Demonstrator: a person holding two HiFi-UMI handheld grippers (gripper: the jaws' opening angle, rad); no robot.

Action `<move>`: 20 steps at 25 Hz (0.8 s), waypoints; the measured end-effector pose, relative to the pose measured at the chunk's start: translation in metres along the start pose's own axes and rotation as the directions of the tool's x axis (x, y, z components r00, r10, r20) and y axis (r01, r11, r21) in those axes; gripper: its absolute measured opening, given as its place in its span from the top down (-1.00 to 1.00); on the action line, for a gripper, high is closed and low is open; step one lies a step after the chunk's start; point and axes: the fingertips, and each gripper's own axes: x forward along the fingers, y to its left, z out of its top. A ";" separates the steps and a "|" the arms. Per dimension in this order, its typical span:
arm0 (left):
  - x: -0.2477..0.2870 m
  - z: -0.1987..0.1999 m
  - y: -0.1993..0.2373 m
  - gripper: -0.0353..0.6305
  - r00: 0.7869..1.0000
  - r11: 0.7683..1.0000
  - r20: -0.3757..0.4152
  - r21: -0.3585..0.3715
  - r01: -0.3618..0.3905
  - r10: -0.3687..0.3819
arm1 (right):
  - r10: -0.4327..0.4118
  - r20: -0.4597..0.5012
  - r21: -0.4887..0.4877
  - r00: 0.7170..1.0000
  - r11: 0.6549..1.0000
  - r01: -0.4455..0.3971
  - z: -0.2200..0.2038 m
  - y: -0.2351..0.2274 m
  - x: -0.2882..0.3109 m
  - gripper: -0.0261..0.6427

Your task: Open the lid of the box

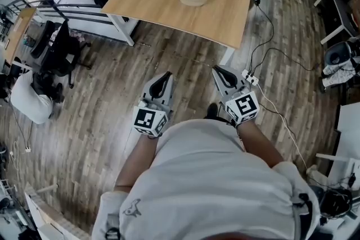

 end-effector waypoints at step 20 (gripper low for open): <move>0.132 -0.012 -0.003 0.14 1.000 1.000 -0.011 -0.012 0.022 -0.022 | 0.106 -0.026 0.031 0.994 0.994 -0.105 -0.021 -0.128 0.035 0.34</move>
